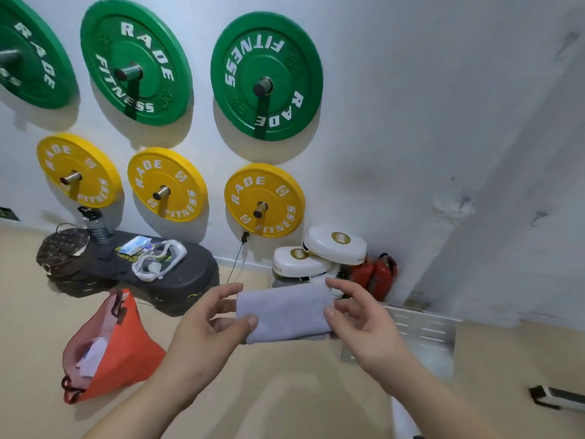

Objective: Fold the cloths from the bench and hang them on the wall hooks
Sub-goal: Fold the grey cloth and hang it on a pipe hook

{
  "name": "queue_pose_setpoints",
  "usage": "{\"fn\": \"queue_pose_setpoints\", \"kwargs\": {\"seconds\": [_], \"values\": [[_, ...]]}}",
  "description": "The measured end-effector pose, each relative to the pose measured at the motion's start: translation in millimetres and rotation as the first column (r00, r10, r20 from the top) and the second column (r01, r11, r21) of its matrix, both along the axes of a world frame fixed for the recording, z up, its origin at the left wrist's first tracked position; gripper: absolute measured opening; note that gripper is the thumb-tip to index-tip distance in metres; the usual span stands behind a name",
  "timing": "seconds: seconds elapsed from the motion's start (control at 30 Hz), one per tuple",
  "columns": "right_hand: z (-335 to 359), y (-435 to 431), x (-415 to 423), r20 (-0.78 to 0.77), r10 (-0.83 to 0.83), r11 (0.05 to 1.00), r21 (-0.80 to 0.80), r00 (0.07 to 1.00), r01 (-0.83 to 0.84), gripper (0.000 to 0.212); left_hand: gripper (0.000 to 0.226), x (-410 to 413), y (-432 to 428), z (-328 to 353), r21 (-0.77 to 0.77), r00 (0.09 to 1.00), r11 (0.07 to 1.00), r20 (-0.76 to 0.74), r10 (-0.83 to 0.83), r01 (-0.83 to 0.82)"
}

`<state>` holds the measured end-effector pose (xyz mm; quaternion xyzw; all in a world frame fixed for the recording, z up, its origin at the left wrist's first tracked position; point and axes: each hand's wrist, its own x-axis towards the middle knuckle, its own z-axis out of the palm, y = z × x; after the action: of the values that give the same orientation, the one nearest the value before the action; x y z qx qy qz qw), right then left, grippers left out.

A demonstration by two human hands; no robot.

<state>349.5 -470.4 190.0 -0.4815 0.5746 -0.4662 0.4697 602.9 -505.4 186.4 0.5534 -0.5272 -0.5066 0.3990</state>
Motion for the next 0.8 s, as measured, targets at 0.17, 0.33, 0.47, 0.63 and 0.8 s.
{"fn": "queue_pose_setpoints", "kwargs": {"seconds": [0.17,0.33,0.47,0.63,0.8], "values": [[17.9,-50.2,-47.3,-0.058,-0.181,0.983,-0.03,0.982,0.179,0.032,0.036,-66.0,-83.5,13.9,0.005,0.993,0.995,-0.074,-0.095,0.095],[27.2,-109.7,-132.8,-0.109,-0.347,0.938,-0.026,0.931,0.347,0.03,0.032,-154.9,-163.3,40.2,0.015,0.963,0.964,-0.052,-0.266,0.267],[51.0,-174.0,-210.6,-0.105,-0.404,0.915,-0.056,0.909,0.4,0.026,0.032,-234.3,-239.8,64.8,-0.036,0.935,0.938,-0.081,-0.346,0.345],[98.0,-236.0,-295.3,-0.074,-0.466,0.885,-0.067,0.882,0.462,0.02,0.04,-325.0,-321.3,100.6,-0.03,0.88,0.885,-0.094,-0.466,0.465],[144.0,-290.8,-367.2,-0.138,-0.553,0.833,-0.076,0.822,0.548,0.015,0.041,-418.5,-403.2,133.9,-0.113,0.82,0.819,-0.047,-0.57,0.563]]}}
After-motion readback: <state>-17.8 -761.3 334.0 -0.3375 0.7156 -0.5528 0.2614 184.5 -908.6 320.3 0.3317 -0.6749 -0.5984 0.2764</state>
